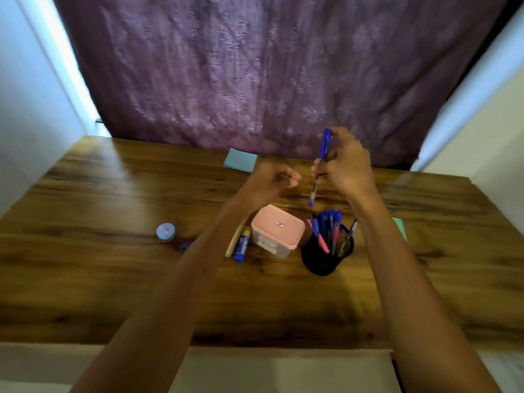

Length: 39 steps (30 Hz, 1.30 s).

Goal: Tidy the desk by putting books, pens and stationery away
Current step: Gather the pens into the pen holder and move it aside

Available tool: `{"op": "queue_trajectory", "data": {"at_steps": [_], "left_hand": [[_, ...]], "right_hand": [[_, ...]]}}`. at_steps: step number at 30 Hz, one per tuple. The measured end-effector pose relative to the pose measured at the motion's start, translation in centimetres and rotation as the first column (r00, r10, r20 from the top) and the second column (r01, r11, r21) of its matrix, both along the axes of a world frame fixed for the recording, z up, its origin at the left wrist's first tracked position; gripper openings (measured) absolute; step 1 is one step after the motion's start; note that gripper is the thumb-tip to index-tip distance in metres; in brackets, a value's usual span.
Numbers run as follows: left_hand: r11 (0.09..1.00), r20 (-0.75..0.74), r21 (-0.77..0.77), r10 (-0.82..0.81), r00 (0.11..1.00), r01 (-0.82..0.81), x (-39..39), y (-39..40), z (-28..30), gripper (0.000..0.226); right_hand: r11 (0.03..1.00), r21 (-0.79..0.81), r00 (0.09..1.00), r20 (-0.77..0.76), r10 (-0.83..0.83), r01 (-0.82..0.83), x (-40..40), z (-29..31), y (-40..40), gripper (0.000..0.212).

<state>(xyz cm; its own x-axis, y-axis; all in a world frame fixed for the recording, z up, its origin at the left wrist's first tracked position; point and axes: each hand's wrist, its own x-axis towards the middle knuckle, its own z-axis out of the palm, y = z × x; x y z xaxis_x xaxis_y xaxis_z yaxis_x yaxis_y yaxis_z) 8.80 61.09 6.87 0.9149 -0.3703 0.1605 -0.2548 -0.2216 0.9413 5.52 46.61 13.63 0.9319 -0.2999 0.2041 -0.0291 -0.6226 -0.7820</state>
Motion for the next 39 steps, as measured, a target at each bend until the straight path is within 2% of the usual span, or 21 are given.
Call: {"op": "queue_trajectory", "data": {"at_steps": [2,4,9,13,16,20,26,28,31,33,37,39], "left_hand": [[0.999,-0.047,0.018,-0.028,0.999,0.029,0.0,-2.4,-0.7,0.021],[0.996,-0.079,0.077,-0.03,0.996,0.036,-0.1,-4.3,-1.7,0.021],[0.968,-0.148,0.23,-0.063,0.987,0.097,-0.6,-6.9,-2.8,0.024],[0.961,-0.189,0.261,-0.048,0.981,0.097,-0.9,-7.4,-2.9,0.024],[0.952,-0.196,0.293,-0.032,0.98,0.09,-1.3,-7.5,-3.0,0.024],[0.961,-0.203,0.276,0.046,0.978,0.012,-1.9,-8.1,-3.6,0.028],[0.968,-0.194,0.206,0.185,0.963,-0.144,-2.7,-9.2,-4.4,0.032],[0.965,-0.18,0.186,0.22,0.959,-0.186,-2.8,-9.3,-4.8,0.031],[0.967,-0.18,0.167,0.224,0.958,-0.194,-2.9,-9.2,-5.3,0.029],[0.97,-0.192,0.155,0.214,0.958,-0.185,-3.0,-9.1,-5.4,0.029],[0.971,-0.193,0.153,0.209,0.959,-0.181,-3.2,-9.1,-5.5,0.03],[0.971,-0.2,0.152,0.213,0.956,-0.185,-3.3,-9.0,-5.4,0.031]], "right_hand": [[0.999,-0.026,1.0,-0.003,-0.028,0.028,-1.5,-0.2,-2.7,0.071],[1.0,-0.022,1.0,-0.022,-0.022,0.022,-2.7,-1.2,-4.8,0.073],[0.996,-0.075,0.99,-0.137,0.045,-0.056,-3.5,-5.5,-7.3,0.039],[0.983,-0.143,0.972,-0.223,0.078,-0.112,-4.2,-8.1,-7.8,0.034],[0.969,-0.195,0.963,-0.251,0.101,-0.153,-4.3,-8.2,-7.7,0.018],[0.947,-0.248,0.931,-0.348,0.11,-0.205,-3.9,-7.6,-7.4,0.021],[0.877,-0.436,0.941,-0.334,0.053,-0.204,-4.8,-8.3,-6.3,0.023],[0.866,-0.452,0.939,-0.338,0.056,-0.214,-5.4,-9.0,-5.9,0.027],[0.884,-0.407,0.935,-0.344,0.086,-0.231,-5.4,-9.4,-6.0,0.033],[0.916,-0.32,0.92,-0.376,0.112,-0.242,-5.2,-9.0,-6.3,0.033],[0.984,0.079,0.901,-0.397,0.177,-0.158,-5.3,-8.1,-7.3,0.039],[0.97,0.23,0.931,-0.329,0.157,-0.082,-5.5,-7.4,-8.0,0.027]]}}
